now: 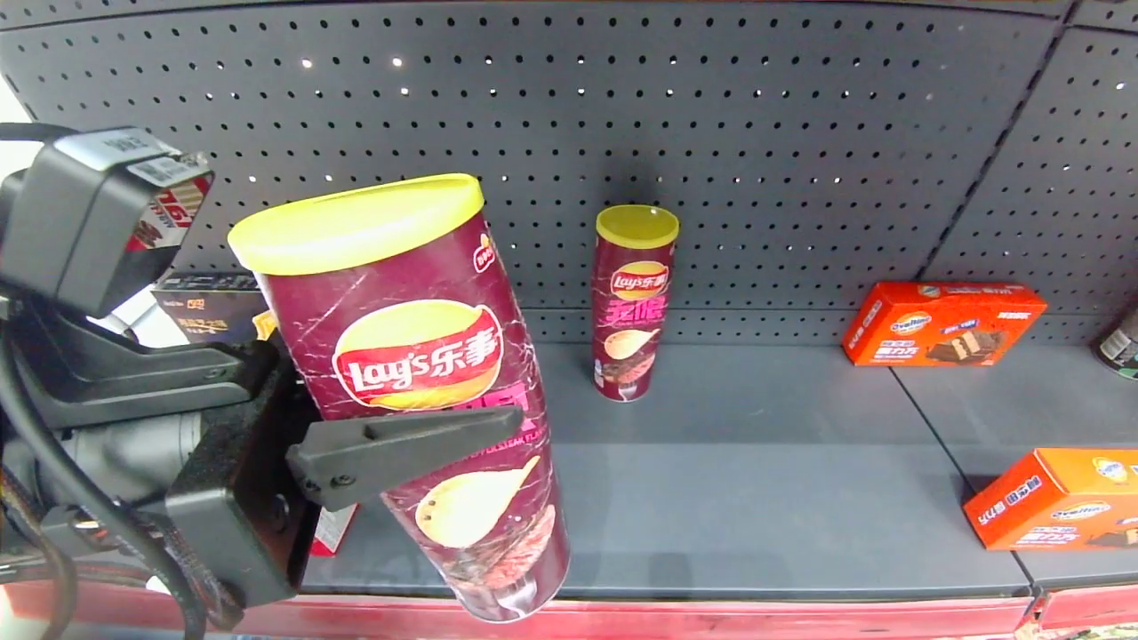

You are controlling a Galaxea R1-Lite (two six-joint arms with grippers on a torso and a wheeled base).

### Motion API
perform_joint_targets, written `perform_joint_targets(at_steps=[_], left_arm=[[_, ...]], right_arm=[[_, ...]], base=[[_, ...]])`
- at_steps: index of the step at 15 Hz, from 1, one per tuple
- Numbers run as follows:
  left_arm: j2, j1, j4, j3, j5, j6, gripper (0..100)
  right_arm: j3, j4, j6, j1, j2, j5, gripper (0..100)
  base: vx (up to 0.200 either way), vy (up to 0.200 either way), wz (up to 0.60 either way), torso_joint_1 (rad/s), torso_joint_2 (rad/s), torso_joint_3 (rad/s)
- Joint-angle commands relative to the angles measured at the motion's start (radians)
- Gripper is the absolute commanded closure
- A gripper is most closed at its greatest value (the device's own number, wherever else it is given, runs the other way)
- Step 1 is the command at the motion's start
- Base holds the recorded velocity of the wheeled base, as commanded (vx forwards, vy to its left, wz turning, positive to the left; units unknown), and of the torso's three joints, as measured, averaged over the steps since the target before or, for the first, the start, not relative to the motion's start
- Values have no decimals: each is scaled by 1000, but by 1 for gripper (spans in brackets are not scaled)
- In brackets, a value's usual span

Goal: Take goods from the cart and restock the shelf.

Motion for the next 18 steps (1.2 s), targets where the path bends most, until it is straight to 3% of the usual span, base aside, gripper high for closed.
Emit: perform_joint_targets(at_steps=[1,6,7,9,10,12,13,18], left_arm=[[0,2,0,-2,-1,3,100],[-13,2,0,-2,8,1,100],[-17,3,1,-13,25,0,100],[-10,6,0,-33,30,-2,100],[-10,8,0,-31,30,0,100],[-7,13,0,-34,30,-2,100],[-4,34,0,-31,28,-2,100],[-7,39,0,-37,30,-3,100]], right_arm=[[0,0,-1,0,0,0,0],[-25,-2,-7,6,9,19,0],[-236,23,6,31,178,81,0],[-459,-16,57,77,520,155,0],[-471,-25,45,123,593,213,0],[-489,-79,-6,161,688,223,0],[-520,-132,-4,166,785,239,0],[-588,-206,-4,172,991,262,0]], base=[[0,0,0,0,0,0],[0,0,0,0,0,0],[0,0,0,0,0,0],[0,0,0,0,0,0],[0,0,0,0,0,0],[0,0,0,0,0,0],[0,0,0,0,0,0],[0,0,0,0,0,0]])
